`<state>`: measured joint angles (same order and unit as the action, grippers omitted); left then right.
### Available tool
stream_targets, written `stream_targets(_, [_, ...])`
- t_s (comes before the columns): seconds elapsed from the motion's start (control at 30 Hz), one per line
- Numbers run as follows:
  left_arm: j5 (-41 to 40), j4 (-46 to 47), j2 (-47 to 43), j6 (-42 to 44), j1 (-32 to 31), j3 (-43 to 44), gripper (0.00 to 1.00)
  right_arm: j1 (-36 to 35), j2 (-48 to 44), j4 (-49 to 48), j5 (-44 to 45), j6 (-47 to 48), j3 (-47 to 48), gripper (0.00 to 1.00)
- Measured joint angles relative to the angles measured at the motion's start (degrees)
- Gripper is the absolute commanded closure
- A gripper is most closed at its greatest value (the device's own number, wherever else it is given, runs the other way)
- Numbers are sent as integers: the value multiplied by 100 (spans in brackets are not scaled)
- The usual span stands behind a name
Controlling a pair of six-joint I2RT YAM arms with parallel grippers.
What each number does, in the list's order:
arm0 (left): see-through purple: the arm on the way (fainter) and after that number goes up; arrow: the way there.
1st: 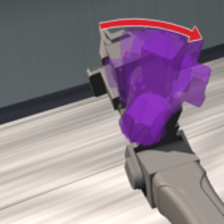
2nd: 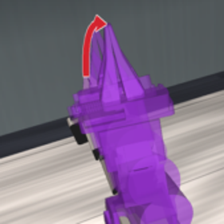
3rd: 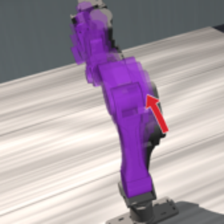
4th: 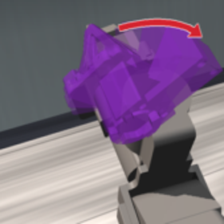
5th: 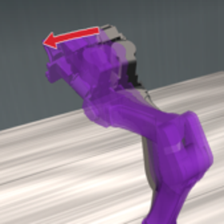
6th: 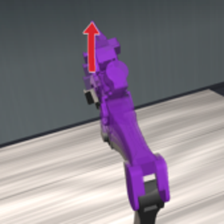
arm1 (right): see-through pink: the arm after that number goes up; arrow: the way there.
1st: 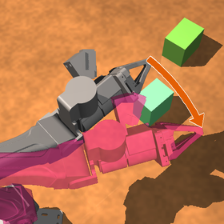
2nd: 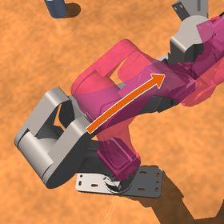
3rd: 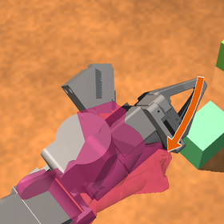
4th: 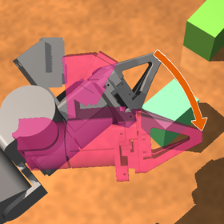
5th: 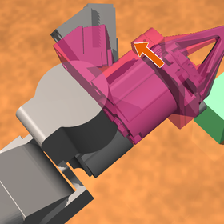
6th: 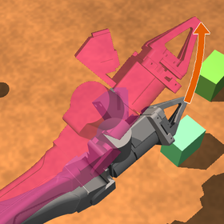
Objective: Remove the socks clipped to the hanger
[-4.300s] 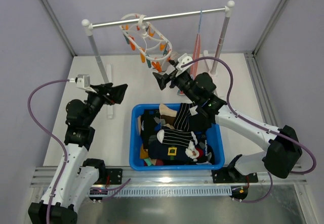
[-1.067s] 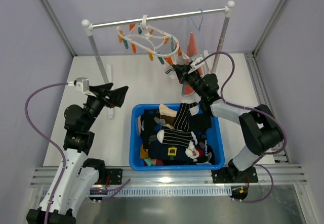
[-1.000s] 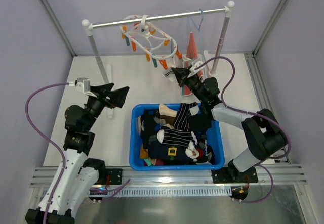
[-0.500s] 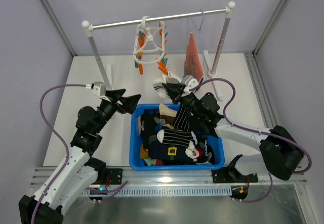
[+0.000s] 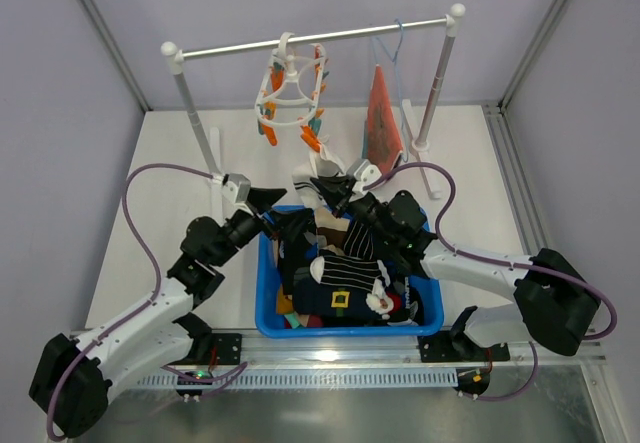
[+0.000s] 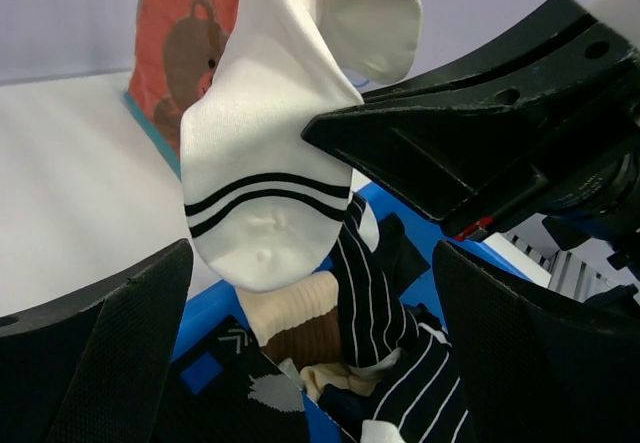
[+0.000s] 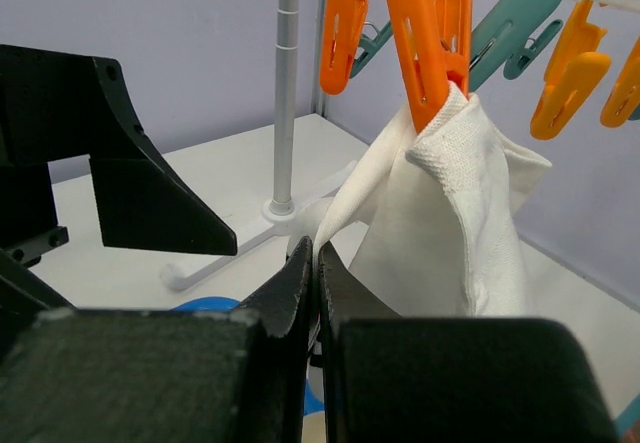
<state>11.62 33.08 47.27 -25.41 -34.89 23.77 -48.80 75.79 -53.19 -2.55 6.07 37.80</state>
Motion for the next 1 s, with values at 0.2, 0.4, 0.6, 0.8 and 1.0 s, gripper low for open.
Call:
stream_targets(0.2, [-11, 221, 302, 170, -61, 0, 0, -42, 0, 2, -76, -85, -2, 96])
stream_targets(0.4, [-105, 256, 649, 391, -249, 127, 0, -122, -4, 9, -275, -221, 2, 96])
stream_targets(0.6, [-284, 262, 1172, 584, -356, 293, 1, -212, -144, 96, -527, -380, 4, 96])
stream_targets(0.8, [-662, 271, 1488, 789, -590, 415, 22, -293, -269, 136, -688, -474, 20, 95])
stream_targets(1.0, [-984, 348, 1512, 964, -833, 420, 100, -321, -363, 372, -632, -428, 22, 33])
